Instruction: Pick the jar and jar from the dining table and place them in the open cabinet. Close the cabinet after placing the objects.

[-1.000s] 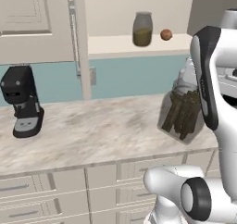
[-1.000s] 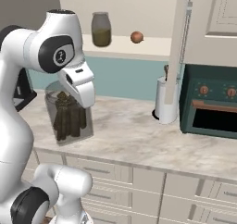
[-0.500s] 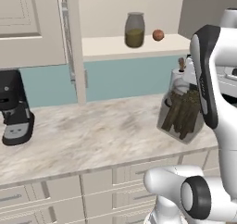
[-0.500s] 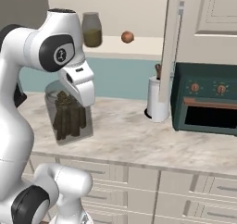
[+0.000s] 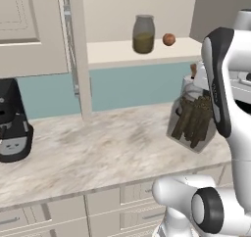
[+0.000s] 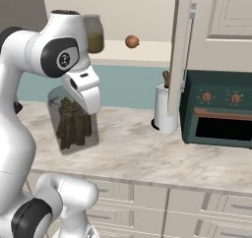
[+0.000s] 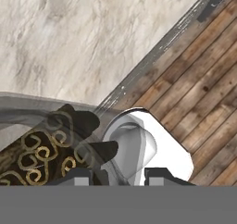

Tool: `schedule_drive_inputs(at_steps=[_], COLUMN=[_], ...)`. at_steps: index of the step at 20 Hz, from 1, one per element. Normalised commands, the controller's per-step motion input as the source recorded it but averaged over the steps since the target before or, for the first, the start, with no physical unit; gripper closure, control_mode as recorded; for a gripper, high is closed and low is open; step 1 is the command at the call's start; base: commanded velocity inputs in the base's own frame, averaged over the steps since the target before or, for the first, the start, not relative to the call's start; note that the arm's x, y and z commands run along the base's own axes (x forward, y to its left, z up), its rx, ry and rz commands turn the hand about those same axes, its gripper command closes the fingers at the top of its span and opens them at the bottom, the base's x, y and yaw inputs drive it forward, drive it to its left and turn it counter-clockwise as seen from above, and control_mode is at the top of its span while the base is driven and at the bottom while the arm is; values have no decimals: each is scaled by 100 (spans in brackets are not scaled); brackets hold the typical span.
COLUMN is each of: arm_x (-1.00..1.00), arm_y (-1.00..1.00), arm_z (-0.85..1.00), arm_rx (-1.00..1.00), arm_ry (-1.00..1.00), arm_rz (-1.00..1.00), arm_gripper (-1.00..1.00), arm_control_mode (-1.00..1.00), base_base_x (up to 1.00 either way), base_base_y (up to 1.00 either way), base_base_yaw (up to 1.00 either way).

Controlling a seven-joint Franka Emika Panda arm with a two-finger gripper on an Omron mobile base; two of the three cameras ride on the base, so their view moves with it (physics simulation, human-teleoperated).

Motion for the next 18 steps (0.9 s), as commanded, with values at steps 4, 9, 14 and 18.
schedule_drive_inputs(at_steps=[4,9,14,18], arm_x=[0,0,0,0], arm_y=[0,0,0,0], arm_z=[0,0,0,0], arm_rx=[0,0,0,0], arm_ry=[0,0,0,0], arm_rz=[0,0,0,0], arm_gripper=[100,100,100,100], arm_control_mode=[100,100,100,100], base_base_x=[20,7,29,32], base_base_y=[1,15,18,14], base_base_yaw=[0,0,0,0])
